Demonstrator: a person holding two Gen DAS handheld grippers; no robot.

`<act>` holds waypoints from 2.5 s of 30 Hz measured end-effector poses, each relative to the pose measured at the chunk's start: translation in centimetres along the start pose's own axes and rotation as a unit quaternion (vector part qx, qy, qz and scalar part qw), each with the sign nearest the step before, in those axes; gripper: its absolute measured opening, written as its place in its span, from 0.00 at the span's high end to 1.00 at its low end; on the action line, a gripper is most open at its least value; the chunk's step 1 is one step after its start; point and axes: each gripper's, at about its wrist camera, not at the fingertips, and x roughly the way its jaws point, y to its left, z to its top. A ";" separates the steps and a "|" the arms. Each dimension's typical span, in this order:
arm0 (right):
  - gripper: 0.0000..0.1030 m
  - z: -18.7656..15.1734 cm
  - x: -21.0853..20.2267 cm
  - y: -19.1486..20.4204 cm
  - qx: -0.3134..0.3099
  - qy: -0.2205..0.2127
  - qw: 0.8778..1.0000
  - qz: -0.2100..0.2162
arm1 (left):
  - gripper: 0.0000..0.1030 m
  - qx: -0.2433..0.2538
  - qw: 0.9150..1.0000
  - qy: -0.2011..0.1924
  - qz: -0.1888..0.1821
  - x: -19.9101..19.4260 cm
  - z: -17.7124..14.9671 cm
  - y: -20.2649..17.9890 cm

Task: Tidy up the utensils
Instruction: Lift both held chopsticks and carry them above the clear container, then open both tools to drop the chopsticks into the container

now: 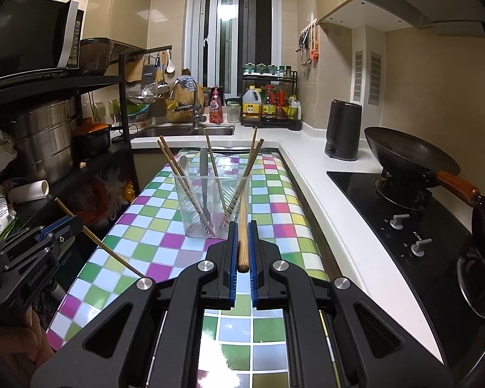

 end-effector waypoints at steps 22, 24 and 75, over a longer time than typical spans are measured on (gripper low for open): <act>0.94 7.9 3.7 0.8 -0.020 0.006 0.998 0.064 | 0.95 -0.006 0.997 0.068 -0.028 5.0 5.5 1.2; 0.94 9.2 3.9 0.9 -0.027 0.004 0.998 0.064 | 0.95 -0.001 0.997 0.074 -0.033 5.2 6.7 1.1; 0.94 16.4 20.0 0.2 -0.025 0.037 0.997 0.062 | 0.94 0.047 0.986 0.141 -0.072 20.8 15.3 -2.9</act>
